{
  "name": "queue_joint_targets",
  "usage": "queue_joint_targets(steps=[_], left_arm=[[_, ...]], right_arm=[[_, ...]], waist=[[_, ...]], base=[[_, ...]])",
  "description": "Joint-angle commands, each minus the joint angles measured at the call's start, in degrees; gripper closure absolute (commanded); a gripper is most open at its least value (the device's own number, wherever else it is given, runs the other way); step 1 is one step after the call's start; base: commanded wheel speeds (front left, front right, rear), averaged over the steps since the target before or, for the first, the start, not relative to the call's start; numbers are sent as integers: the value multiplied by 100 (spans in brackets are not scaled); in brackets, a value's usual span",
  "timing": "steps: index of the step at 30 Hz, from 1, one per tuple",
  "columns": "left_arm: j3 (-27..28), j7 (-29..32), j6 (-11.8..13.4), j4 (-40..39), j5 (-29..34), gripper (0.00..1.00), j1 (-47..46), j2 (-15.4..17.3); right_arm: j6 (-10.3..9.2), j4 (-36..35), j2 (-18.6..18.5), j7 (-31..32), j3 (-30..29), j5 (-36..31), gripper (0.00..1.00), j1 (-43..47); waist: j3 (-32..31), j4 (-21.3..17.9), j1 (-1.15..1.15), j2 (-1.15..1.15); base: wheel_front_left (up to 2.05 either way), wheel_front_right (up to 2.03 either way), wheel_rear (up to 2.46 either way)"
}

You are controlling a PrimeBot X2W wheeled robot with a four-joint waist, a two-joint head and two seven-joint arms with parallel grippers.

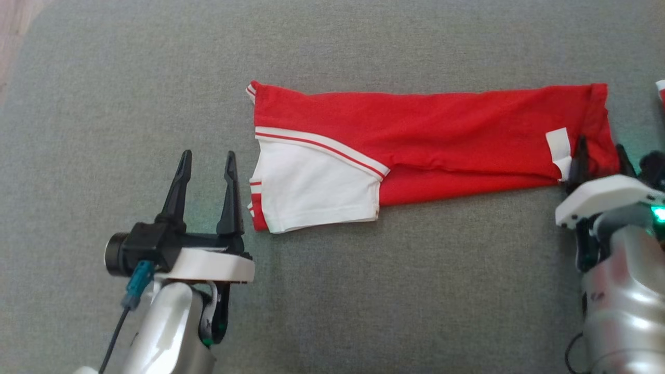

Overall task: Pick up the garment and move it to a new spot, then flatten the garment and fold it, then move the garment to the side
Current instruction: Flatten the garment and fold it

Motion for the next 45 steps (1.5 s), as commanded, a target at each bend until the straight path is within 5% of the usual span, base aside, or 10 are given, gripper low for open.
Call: queue_joint_targets(steps=[1, 2, 16, 24, 31, 37, 45], left_arm=[[166, -54, 15, -145, -66, 0, -198, 24], [173, -54, 25, -139, -63, 0, -203, 24], [205, -54, 15, -117, 0, 0, -40, 23], [161, -54, 40, -70, -39, 0, 120, 23], [115, -55, 32, -60, -98, 0, 194, 23], [48, -55, 44, -40, -81, 0, 229, 23], [-120, -55, 66, -53, -145, 0, 133, 23]], right_arm=[[-5, 166, 34, 75, 160, -85, 58, -127], [-5, 246, 34, 33, 152, -101, 100, -159], [-5, -124, -167, -331, -585, -596, 100, -99], [-5, -473, -86, -271, -431, -345, 100, 38], [-5, -811, 28, -149, 579, 553, 100, 10], [-5, -1087, 33, 36, 2344, 2331, 100, -11], [-5, -914, 34, -118, 4266, 3727, 100, -229]], waist=[[-16, -5, 0, 0], [-34, -19, 0, 0], [-563, -482, 0, 0], [-868, -520, 0, 0], [-1152, -359, 0, 0], [-1307, 6, 0, 0], [-1206, 528, 0, 0]], base=[[0, 0, 0], [0, 0, 0], [0, 0, 0], [0, 0, 0], [0, 0, 0], [0, 0, 0], [0, 0, 0]])
